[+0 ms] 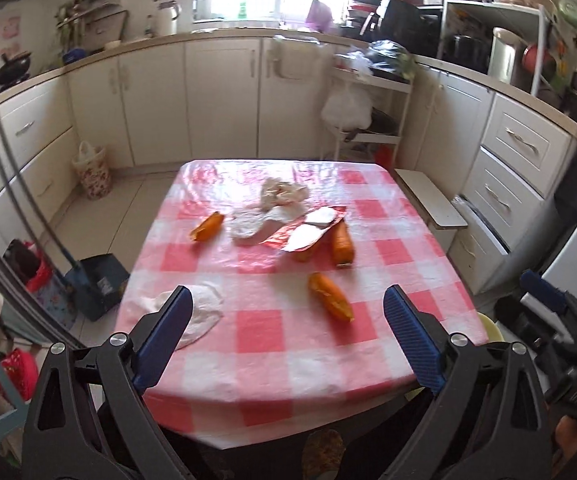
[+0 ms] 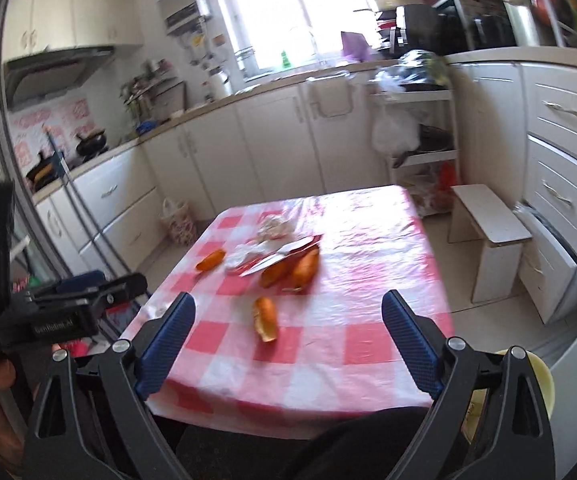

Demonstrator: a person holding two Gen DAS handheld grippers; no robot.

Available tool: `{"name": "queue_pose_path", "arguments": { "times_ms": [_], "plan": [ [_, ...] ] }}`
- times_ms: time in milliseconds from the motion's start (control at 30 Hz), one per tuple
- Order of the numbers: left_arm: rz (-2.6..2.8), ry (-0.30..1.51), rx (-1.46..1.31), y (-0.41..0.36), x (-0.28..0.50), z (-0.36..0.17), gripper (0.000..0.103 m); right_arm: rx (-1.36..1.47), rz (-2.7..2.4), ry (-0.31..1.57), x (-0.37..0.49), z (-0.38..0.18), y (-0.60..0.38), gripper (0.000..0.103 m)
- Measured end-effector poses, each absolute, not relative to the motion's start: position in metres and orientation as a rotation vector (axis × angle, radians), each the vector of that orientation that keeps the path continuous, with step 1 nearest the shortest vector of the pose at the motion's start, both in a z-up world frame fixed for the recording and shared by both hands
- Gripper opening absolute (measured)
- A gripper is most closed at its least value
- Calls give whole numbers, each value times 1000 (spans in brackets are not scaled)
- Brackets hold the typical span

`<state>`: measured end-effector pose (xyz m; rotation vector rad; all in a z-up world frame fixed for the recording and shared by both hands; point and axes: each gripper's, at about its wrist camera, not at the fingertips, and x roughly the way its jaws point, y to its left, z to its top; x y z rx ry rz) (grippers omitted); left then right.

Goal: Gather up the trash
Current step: 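Return both tools over the table toward the remaining trash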

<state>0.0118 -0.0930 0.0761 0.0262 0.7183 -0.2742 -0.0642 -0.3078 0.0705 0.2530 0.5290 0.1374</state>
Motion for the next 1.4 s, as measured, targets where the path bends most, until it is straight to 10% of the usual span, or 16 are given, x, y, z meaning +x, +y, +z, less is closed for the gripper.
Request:
{"name": "queue_pose_path", "arguments": {
  "times_ms": [1400],
  "plan": [
    [-226, 678, -23, -36, -1, 65, 93, 169, 98, 623, -51, 55, -273, 92]
  ]
}}
